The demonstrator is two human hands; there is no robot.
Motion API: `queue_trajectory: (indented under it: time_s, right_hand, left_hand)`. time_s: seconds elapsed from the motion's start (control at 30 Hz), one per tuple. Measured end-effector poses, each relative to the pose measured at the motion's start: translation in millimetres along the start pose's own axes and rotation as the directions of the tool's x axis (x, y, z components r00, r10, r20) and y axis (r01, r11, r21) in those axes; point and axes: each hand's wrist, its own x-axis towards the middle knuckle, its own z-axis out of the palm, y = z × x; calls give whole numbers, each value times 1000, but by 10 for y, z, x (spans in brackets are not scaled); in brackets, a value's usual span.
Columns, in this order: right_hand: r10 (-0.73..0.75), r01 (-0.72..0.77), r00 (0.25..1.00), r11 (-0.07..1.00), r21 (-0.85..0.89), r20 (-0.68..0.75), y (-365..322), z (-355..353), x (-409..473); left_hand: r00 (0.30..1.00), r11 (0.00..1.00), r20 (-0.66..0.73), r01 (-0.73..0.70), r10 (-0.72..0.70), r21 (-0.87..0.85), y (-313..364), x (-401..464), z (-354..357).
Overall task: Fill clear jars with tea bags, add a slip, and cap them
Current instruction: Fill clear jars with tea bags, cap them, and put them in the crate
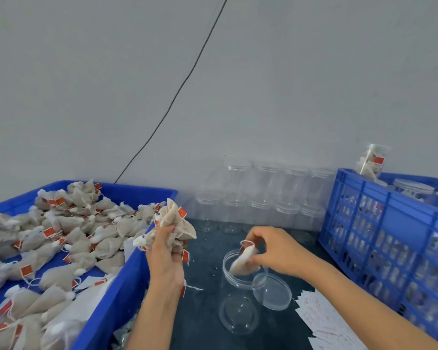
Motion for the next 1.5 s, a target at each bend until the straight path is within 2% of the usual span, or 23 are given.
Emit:
queue_trajectory:
  time_s: [0.07,0.17,0.27,0.43,0.5,0.6,0.7,0.8,0.9,1.07,1.17,1.27,1.4,1.5]
  right_hand:
    - [-39,39,999,997,62,3,-77,-19,-7]
    - [-61,82,992,977,195,-108,-322,93,94]
    - [12,15,995,965,262,-99,-610,476,303]
    - [183,-193,981,962,195,71,-779,1296,610]
    - [239,-250,964,964,92,114,-762,1568,664]
    - [242,-236,966,969,-73,91,-732,1829,714]
    - [172,-170,985,983,-72,22,-745,1904,747]
    - [132,-133,991,989,-58,-12,-842,1823,725]
    - [91,-91,989,996,6,-118,-966,1559,656]
    - [-3,-28,982,987,-159,-189,-1005,897,495]
    - [-1,-16,975,997,-79,-220,-929,493,388]
    - [8,-5,977,1000,16,-212,-751,182,265]
    - [28,43,950,974,223,-310,-392,-3,73]
    - [55,81,913,946,313,-405,-205,-9,-22]
  left_hand:
    - [1000,1000,-8,4,-4,-7,29,56,13]
    - [999,999,-33,-7,6,-33,86,138,85]
    - [999,999,-41,-27,25,-40,114,214,131]
    - [999,1000,-32,-19,19,-21,141,309,78]
    - [1000,1000,-14,4,-4,-19,148,336,71]
    - [1000,1000,12,21,-21,1,119,345,82]
    - [999,999,10,32,-33,24,87,342,108]
    - [998,998,30,52,-53,30,90,320,133]
    - [996,997,58,60,-63,54,152,302,150]
    - [993,997,111,33,-41,74,366,299,171]
    - [990,999,142,21,-25,33,428,251,203]
    - [985,998,157,67,-67,5,409,189,295]
    - [954,986,251,164,-162,13,326,113,412]
    - [923,971,303,238,-236,30,258,49,527]
